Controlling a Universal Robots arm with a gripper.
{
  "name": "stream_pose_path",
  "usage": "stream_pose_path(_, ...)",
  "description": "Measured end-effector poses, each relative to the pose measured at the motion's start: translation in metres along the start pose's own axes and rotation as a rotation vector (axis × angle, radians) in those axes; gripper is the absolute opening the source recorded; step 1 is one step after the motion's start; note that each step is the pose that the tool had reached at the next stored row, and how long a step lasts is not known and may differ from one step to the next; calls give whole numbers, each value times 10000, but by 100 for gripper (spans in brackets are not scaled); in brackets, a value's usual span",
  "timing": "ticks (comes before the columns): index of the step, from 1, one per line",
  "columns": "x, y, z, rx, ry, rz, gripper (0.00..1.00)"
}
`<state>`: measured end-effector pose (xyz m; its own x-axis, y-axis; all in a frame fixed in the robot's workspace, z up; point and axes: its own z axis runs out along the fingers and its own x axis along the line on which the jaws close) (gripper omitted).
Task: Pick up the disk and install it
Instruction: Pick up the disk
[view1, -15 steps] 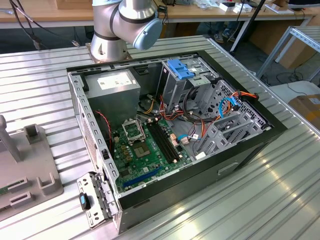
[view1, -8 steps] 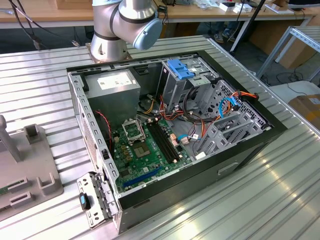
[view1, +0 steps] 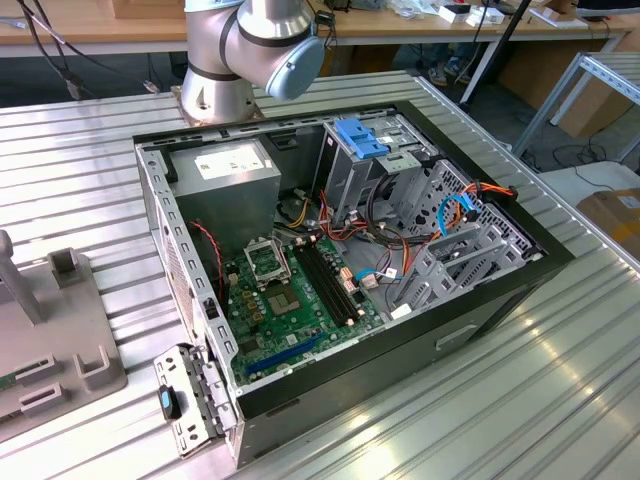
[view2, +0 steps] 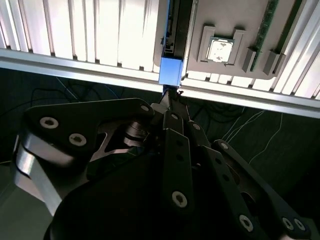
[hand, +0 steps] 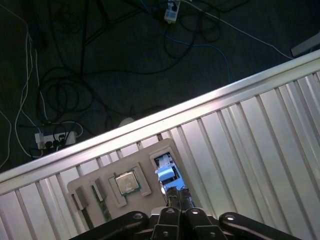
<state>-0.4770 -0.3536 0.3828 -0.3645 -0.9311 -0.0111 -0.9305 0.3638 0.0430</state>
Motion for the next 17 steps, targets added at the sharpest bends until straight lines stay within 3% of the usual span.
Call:
stream_pose_path(4,0,0,0,0,1,-21,11)
stream_pose_path(8,0,0,0,-4,16,-387,11)
stream_pose_path(11,0,0,1,-15,60,-1419,11)
stream_pose_path(14,-1,-1,1,-18,91,-2181,11)
stream_pose_path(17,-4,-7,0,-23,111,-2649,11)
